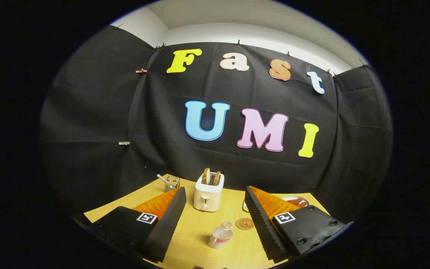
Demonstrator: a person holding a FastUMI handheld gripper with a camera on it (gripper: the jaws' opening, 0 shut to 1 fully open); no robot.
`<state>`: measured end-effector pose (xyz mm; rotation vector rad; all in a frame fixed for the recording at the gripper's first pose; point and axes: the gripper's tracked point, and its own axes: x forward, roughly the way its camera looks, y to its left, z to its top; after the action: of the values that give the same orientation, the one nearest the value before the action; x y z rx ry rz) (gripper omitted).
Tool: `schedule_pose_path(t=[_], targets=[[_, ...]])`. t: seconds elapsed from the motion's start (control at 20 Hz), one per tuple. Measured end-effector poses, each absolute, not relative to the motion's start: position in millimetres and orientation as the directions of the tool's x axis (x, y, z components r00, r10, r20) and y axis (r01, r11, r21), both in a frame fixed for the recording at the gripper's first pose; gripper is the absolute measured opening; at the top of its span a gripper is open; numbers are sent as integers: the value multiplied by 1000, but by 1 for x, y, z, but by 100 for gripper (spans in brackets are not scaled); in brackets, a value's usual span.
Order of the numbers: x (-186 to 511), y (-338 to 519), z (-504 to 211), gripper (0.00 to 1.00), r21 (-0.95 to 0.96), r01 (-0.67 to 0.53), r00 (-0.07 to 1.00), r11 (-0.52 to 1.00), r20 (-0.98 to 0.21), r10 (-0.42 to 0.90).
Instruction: Take the bottle from table, then pour the juice into the cup, finally place the bottle on the coaster
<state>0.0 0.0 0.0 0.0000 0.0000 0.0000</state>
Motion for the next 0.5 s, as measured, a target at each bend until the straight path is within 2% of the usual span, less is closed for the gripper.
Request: schedule_pose_path(t=[0.5], targets=[[-33, -16, -14, 98, 46, -91, 996, 995, 22, 90]])
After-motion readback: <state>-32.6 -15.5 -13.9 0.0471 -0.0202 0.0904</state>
